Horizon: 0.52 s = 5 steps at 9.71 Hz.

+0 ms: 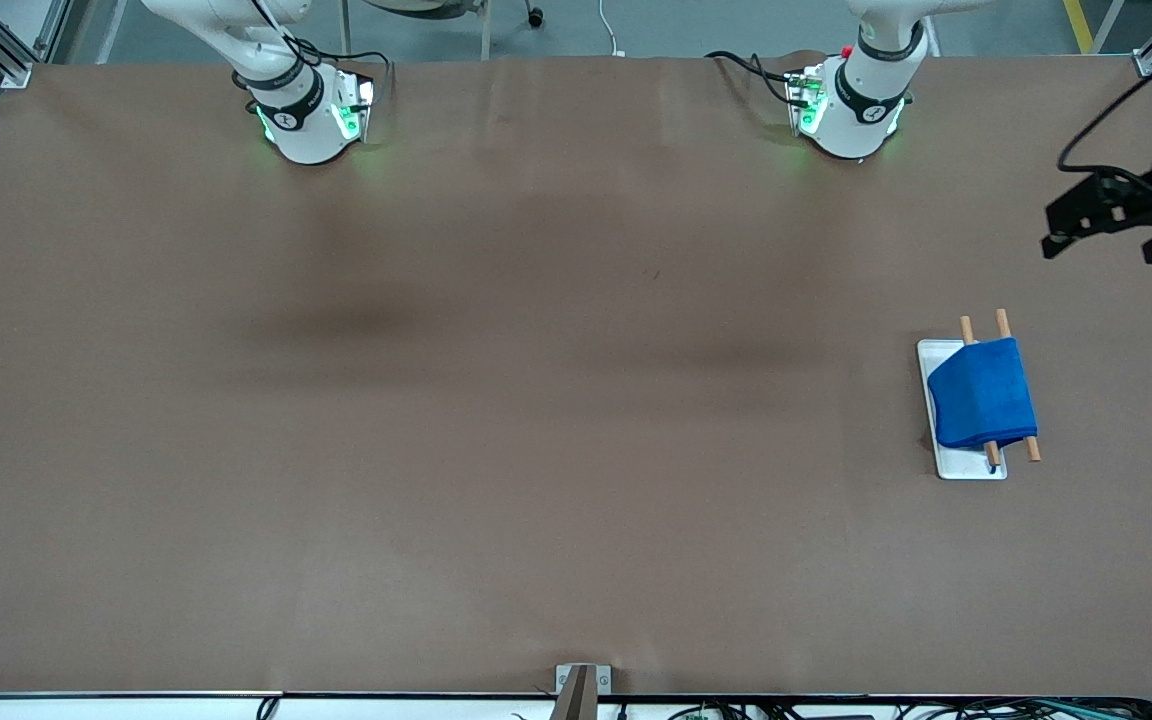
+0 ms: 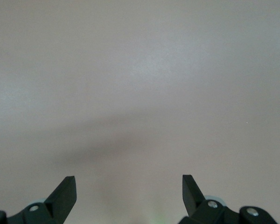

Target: Right arm passes towel to left arm to hang

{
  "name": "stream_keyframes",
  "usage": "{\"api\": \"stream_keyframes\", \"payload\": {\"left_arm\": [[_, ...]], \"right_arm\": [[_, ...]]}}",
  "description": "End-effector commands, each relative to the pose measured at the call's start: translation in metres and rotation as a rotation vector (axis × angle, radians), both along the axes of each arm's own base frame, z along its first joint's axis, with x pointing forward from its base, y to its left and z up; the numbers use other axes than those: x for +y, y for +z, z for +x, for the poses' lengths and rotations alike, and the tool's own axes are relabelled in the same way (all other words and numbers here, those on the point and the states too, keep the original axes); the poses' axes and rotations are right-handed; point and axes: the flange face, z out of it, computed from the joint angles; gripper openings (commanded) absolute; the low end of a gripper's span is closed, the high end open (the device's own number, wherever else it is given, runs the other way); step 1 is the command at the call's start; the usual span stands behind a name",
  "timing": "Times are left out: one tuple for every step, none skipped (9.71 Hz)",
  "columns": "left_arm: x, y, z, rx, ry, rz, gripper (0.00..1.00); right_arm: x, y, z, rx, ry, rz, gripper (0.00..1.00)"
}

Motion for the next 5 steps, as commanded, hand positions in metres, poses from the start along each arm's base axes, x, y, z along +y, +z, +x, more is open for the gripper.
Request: {"api": "stream_keyframes", "payload": {"left_arm": [[-0.002,-0.028,-0.036,0.003,0.002,0.01,1.0],[-0.003,-0.028,-0.037,0.011,0.01,0.007,1.0],[-0.005,-0.028,-0.04,0.029,0.012,0.009,1.0],[-0.004,-0.022,-0.037,0.031,0.003,0.009,1.0],[-0.004,-0.019,-0.027,0.023,0.013,0.005,1.0]], "right_arm": [[0.001,0.002,-0.008,-0.001,-0.014,-0.004,1.0],[0.001,0.001,-0.007,-0.001,-0.014,-0.004,1.0],[0.001,0.002,-0.008,-0.002,-0.014,-0.004,1.0],[0.001,0.001,-0.007,-0.001,-0.014,-0.004,1.0],[0.001,0.002,-0.008,-0.001,-0.014,-0.004,1.0]]}}
